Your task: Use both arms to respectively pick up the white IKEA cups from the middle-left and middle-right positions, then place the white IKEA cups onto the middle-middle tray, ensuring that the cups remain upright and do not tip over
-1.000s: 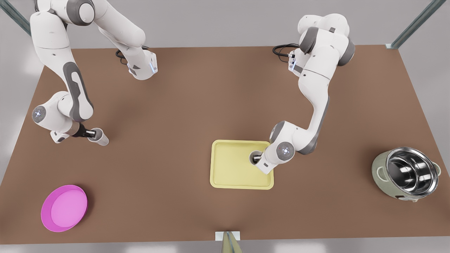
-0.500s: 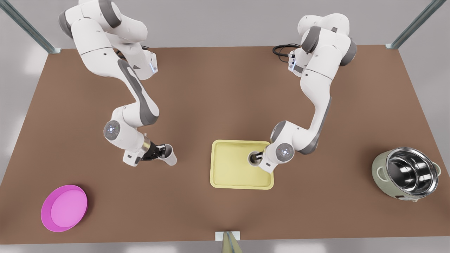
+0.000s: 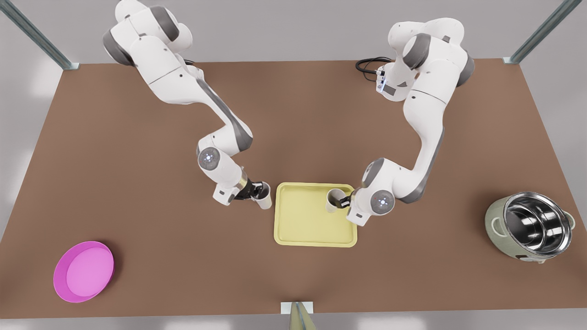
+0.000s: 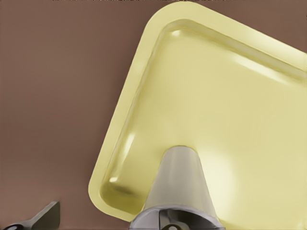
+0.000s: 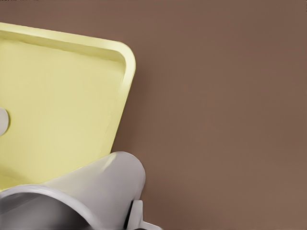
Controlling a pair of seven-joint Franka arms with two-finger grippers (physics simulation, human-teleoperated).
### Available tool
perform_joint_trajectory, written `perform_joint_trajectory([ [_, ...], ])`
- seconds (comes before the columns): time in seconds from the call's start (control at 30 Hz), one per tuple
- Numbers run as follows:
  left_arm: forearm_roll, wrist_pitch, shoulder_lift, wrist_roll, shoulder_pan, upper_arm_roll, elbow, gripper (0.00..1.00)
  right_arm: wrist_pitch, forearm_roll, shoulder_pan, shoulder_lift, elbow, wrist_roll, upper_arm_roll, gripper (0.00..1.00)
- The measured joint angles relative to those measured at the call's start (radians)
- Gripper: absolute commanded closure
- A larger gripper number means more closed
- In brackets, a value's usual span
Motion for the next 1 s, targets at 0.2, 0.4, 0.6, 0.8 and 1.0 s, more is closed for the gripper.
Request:
perform_joint_trajectory([
  [0.2, -0.004, -0.056, -0.047, -0.026, 0.013, -0.016, 0.026, 0.0, 0.099, -0.012, 0.068, 0.046, 0.006, 0.11, 0.001, 0.79],
  [0.4, 0.036, -0.32, -0.521, 0.091, 0.153, 0.154, -0.014, 0.0, 0.168, -0.011, 0.141, 0.126, 0.104, 0.201, 0.001, 0.79],
  [0.6, -0.015, -0.434, -0.642, 0.25, 0.038, 0.337, -0.115, 0.0, 0.205, -0.016, 0.165, 0.177, 0.12, 0.269, -0.009, 0.79],
  [0.8, -0.036, -0.51, -0.637, 0.365, 0.022, 0.339, -0.117, 0.0, 0.223, -0.018, 0.165, 0.193, 0.127, 0.32, -0.013, 0.0],
  [1.0, -0.04, -0.54, -0.636, 0.445, 0.023, 0.32, -0.117, 0.0, 0.235, -0.019, 0.164, 0.194, 0.127, 0.357, -0.015, 0.0],
])
